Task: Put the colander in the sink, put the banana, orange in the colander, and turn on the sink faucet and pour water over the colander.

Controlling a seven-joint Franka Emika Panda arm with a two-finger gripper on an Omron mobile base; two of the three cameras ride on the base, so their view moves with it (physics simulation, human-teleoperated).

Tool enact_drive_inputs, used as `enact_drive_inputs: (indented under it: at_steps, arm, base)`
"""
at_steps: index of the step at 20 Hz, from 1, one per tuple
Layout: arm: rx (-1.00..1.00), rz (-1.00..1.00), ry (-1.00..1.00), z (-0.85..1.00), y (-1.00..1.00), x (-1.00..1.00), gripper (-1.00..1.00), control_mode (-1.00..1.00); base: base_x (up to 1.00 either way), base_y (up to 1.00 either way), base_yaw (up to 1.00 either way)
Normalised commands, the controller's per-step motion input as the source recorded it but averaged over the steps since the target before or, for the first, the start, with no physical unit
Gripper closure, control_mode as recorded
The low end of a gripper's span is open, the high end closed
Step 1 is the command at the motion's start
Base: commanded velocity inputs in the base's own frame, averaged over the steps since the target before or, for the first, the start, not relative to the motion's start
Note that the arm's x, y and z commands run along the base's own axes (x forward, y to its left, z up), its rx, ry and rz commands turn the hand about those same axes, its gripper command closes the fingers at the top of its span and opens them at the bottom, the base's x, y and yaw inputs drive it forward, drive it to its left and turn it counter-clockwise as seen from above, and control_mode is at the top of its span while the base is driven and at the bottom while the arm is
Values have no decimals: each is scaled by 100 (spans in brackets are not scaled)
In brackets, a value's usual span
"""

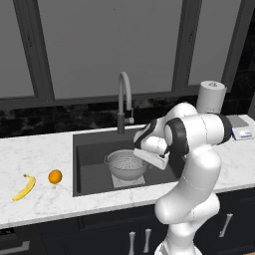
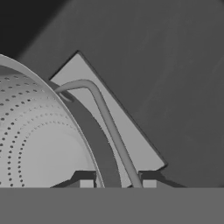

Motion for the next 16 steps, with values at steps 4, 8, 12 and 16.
enact_drive_inputs:
  at_steps: [4, 8, 12, 16]
  arm:
    - [-3, 3, 0, -25, 0, 6, 100, -100]
    - [-3, 1, 0, -24, 0, 15, 100, -100]
    - [-3, 0, 0, -21, 0, 19, 100, -100]
    - [-1, 0, -1, -17, 0, 24, 100, -100]
  base:
    - [0, 0, 0]
    - [0, 0, 0]
    - [0, 0, 0]
    - [0, 0, 0]
